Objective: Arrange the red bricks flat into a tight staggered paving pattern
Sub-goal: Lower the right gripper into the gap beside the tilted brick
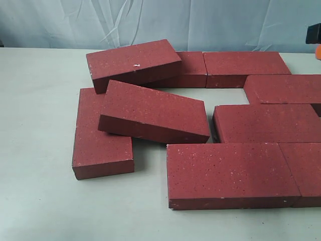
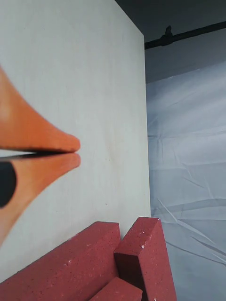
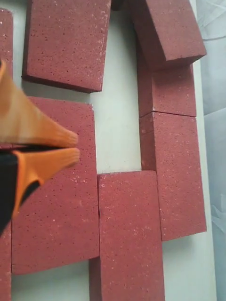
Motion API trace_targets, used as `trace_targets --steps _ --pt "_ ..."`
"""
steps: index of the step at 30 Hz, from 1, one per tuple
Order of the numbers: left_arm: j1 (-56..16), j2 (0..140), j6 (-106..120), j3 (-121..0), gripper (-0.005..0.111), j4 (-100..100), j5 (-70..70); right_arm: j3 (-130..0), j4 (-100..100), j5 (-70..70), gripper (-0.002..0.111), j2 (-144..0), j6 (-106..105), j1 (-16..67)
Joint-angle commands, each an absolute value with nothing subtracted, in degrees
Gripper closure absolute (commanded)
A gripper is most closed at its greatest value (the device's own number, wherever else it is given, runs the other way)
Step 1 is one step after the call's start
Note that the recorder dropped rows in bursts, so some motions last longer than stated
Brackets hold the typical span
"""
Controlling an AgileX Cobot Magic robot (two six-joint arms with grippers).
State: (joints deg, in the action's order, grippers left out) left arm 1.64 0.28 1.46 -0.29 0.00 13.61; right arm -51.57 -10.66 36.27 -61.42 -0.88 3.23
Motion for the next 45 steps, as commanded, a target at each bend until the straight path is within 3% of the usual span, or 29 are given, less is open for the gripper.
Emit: trace_targets --steps 1,25,37,45 --pt "1.7 0.0 1.4 0.0 0.107 0.0 13.7 -53.0 -13.6 36.8 0.109 -65.9 -4.3 3.5" --pt "1.7 0.0 1.4 0.0 0.107 0.0 13.7 -53.0 -23.3 41.7 0.109 -75.4 -13.6 3.5" --pt "1.7 0.0 1.4 0.0 0.107 0.0 13.7 -53.2 -22.4 40.1 0.109 -83.5 -14.7 17.6" --pt "1.7 0.0 1.4 0.0 0.107 0.0 13.7 -60.5 -20.6 43.9 0.109 -90.3 -14.7 25.4"
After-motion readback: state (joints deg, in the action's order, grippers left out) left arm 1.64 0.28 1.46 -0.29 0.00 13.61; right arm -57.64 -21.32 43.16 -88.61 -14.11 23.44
